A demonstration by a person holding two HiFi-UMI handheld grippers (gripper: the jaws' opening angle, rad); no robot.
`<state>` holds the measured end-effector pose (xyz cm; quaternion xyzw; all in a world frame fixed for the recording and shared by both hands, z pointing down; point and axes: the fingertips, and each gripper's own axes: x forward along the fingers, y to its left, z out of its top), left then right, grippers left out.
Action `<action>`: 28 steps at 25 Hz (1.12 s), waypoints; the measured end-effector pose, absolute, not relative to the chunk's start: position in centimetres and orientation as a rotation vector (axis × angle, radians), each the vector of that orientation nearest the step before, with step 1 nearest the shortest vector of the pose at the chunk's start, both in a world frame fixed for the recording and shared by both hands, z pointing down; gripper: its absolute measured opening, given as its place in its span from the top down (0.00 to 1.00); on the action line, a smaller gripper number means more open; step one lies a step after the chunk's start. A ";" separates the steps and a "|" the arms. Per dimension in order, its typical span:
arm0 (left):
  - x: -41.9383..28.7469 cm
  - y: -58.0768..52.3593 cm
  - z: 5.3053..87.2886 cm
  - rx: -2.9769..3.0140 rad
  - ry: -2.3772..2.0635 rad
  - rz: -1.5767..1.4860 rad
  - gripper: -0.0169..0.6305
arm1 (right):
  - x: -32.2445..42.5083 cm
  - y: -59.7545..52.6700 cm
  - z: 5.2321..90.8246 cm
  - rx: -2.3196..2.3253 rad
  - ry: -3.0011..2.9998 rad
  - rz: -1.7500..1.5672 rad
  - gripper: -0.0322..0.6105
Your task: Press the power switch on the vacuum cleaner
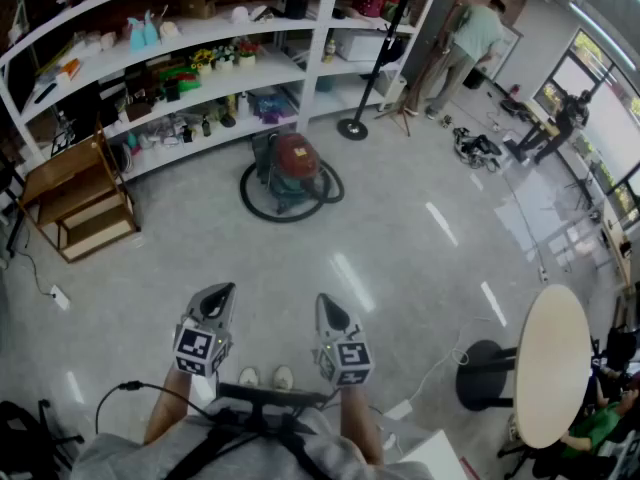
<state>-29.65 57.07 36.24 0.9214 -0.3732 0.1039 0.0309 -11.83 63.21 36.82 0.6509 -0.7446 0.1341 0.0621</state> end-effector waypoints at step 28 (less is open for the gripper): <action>-21.6 57.9 36.5 2.855 -1.138 0.369 0.96 | -4.1 64.5 37.8 2.019 -2.293 0.459 0.93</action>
